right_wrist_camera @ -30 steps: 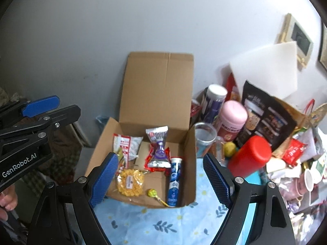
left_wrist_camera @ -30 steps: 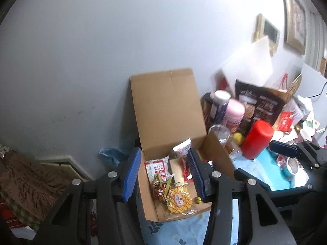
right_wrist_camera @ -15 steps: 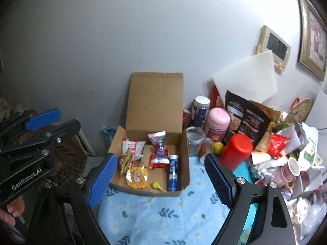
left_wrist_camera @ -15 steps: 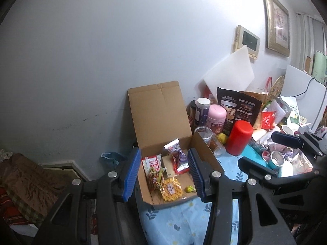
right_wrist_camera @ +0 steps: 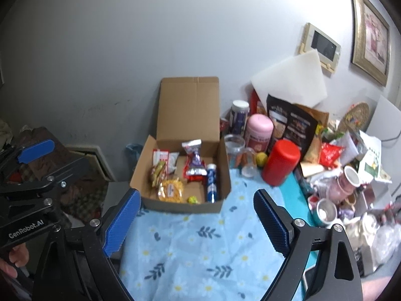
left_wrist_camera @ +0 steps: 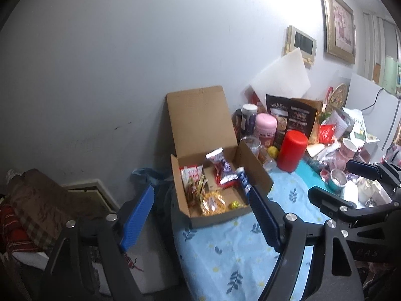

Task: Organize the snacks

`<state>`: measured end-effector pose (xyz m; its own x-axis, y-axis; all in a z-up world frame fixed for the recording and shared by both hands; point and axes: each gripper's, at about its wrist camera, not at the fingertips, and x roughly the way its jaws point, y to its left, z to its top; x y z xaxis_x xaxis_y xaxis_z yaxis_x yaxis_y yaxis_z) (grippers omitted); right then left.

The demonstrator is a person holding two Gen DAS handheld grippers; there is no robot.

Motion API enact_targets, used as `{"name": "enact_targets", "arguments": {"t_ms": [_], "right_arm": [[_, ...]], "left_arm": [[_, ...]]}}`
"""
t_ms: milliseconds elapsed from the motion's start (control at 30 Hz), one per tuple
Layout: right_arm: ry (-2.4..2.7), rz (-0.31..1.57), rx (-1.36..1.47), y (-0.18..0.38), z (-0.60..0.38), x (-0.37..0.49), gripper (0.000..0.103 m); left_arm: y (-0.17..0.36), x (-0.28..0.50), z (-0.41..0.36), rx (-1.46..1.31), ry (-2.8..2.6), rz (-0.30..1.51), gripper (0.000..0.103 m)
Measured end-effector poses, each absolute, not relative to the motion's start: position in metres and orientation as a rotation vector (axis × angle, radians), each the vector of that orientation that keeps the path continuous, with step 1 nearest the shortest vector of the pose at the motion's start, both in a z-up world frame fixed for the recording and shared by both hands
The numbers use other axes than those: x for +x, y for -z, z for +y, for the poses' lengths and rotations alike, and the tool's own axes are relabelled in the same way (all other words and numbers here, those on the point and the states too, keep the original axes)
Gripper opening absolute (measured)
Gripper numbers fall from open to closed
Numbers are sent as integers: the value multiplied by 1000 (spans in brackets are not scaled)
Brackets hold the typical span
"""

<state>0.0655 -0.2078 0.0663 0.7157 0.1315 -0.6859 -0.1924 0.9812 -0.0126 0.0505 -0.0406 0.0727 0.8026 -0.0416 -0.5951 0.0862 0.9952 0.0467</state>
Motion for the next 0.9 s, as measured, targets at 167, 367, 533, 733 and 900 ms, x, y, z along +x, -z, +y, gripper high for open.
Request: {"name": "enact_targets", "arguments": {"t_ms": [167, 367, 533, 733, 900], "right_arm": [[-177, 776, -69, -53, -207, 46, 93], [-181, 800, -36, -41, -209, 30, 93], [-193, 806, -29, -36, -209, 23, 93], [-198, 800, -25, -37, -208, 21, 93], [-195, 798, -22, -38, -207, 20, 93]], "left_arm": [[-61, 33, -41, 88, 54, 660, 78], [-48, 20, -35, 49, 46, 707, 78], [-44, 12, -33, 50, 25, 709, 78], [-45, 11, -31, 36, 25, 716, 78], [-44, 11, -32, 33, 32, 719, 78]]}}
